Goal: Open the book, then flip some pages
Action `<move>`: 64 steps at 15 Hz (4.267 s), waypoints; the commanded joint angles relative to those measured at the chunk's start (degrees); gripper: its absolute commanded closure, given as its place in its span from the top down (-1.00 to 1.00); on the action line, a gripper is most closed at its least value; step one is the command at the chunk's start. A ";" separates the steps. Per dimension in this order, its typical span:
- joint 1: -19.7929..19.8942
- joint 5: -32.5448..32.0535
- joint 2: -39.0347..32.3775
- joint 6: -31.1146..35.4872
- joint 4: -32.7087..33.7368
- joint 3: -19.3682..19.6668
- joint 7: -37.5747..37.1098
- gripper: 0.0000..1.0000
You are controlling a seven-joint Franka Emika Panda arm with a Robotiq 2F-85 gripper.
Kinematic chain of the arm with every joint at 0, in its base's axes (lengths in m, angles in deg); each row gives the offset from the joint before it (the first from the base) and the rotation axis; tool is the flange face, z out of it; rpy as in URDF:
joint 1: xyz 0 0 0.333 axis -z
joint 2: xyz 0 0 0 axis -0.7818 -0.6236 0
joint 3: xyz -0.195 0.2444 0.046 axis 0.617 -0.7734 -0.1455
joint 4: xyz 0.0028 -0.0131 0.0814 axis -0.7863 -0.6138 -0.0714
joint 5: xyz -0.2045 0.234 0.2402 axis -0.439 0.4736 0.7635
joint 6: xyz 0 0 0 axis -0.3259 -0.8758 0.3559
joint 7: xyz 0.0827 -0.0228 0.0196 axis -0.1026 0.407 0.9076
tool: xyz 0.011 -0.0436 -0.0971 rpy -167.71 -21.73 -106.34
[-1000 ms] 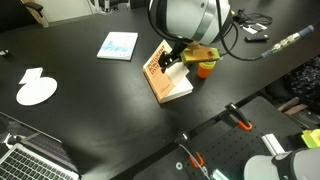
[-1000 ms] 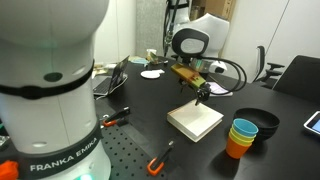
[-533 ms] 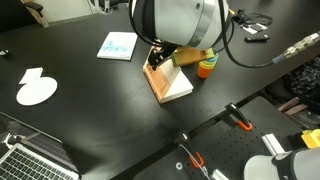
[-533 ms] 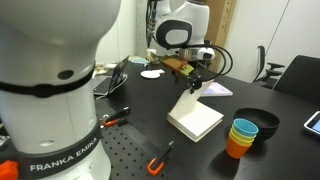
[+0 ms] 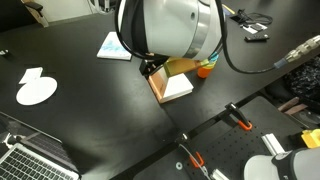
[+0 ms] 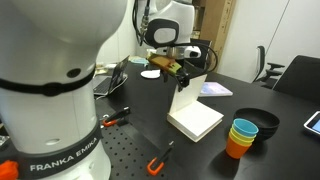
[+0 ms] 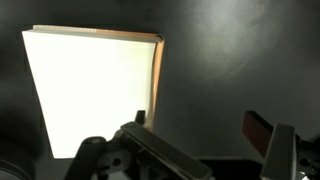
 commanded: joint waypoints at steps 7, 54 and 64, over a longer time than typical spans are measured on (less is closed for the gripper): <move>-6.32 0.89 4.19 0.80 -2.95 -3.04 -2.10 1.00; 31.15 -3.84 -26.39 -23.89 20.17 0.99 2.64 1.00; 32.00 -5.86 -26.80 -22.84 20.47 -1.94 2.01 1.00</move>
